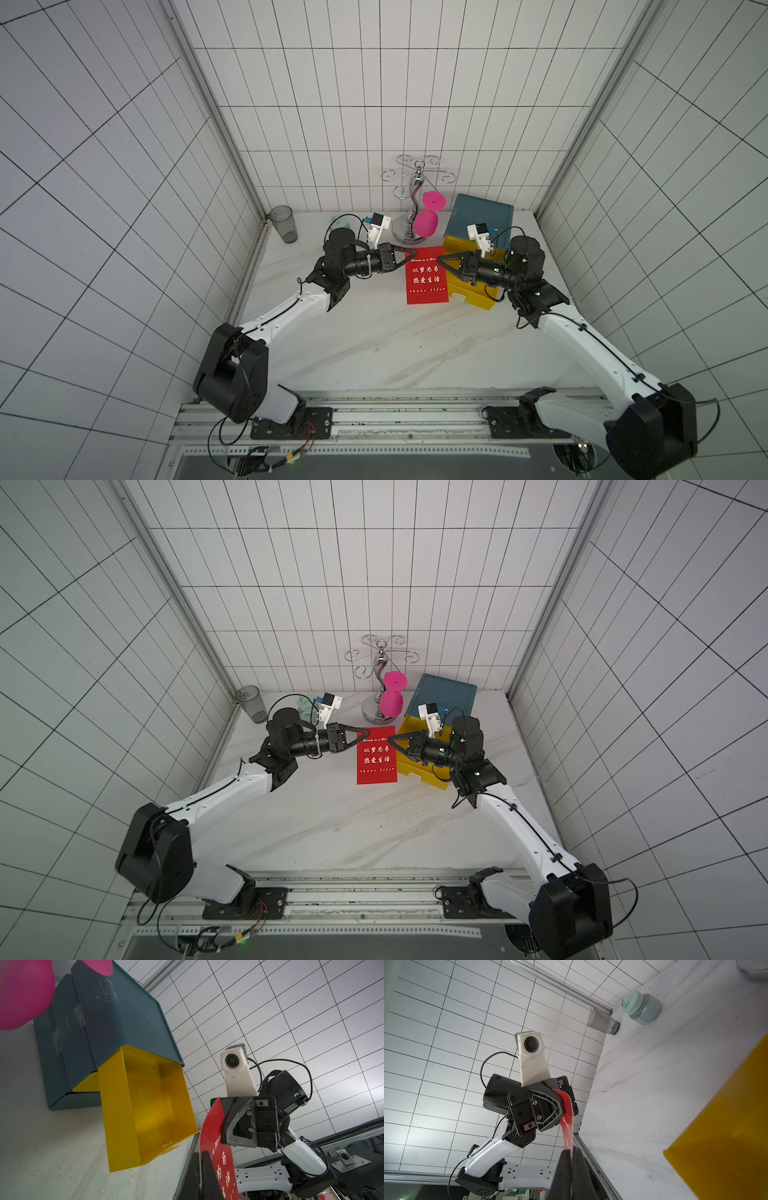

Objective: Take the postcards out of the drawer
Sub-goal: Place the postcard at the center of the board.

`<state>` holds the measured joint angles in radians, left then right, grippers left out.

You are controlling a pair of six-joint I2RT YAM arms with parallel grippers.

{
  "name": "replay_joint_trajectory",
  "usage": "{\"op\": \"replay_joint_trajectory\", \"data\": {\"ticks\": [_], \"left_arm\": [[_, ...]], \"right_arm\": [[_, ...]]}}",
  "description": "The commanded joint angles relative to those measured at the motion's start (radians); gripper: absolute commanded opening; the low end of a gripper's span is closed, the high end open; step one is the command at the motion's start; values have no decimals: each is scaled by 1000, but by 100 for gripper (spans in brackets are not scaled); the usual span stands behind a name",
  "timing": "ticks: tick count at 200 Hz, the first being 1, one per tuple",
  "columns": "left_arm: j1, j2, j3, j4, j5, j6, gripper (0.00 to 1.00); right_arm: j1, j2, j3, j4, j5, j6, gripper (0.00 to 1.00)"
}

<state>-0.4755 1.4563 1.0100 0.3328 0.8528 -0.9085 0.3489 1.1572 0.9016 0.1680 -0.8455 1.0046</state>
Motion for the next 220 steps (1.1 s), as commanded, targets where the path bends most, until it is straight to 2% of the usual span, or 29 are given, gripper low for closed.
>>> {"op": "replay_joint_trajectory", "data": {"ticks": [1, 11, 18, 36, 47, 85, 108, 160, 220], "left_arm": [[14, -27, -12, -65, -29, 35, 0], [29, -40, -17, -89, -26, 44, 0], [41, -51, -20, -115, -25, 53, 0], [78, -84, -31, -209, -24, 88, 0], [102, -103, -33, -291, -24, 128, 0], [186, -152, -45, -627, -47, 294, 0], [233, -159, -70, -752, -59, 355, 0], [270, -89, -76, -917, -151, 480, 0], [268, 10, -42, -952, -220, 555, 0]], "right_arm": [[10, -5, -24, -13, 16, -33, 15], [9, -17, -15, -70, 37, -66, 35], [7, -26, -2, -124, 59, -98, 46], [-7, -47, 34, -227, 95, -178, 66], [-30, -56, 54, -261, 95, -199, 71], [-151, -79, 95, -290, 36, -214, 75], [-216, -87, 109, -300, -4, -222, 75], [-298, -102, 102, -301, -63, -230, 75], [-334, -118, 70, -301, -93, -236, 76]]}}
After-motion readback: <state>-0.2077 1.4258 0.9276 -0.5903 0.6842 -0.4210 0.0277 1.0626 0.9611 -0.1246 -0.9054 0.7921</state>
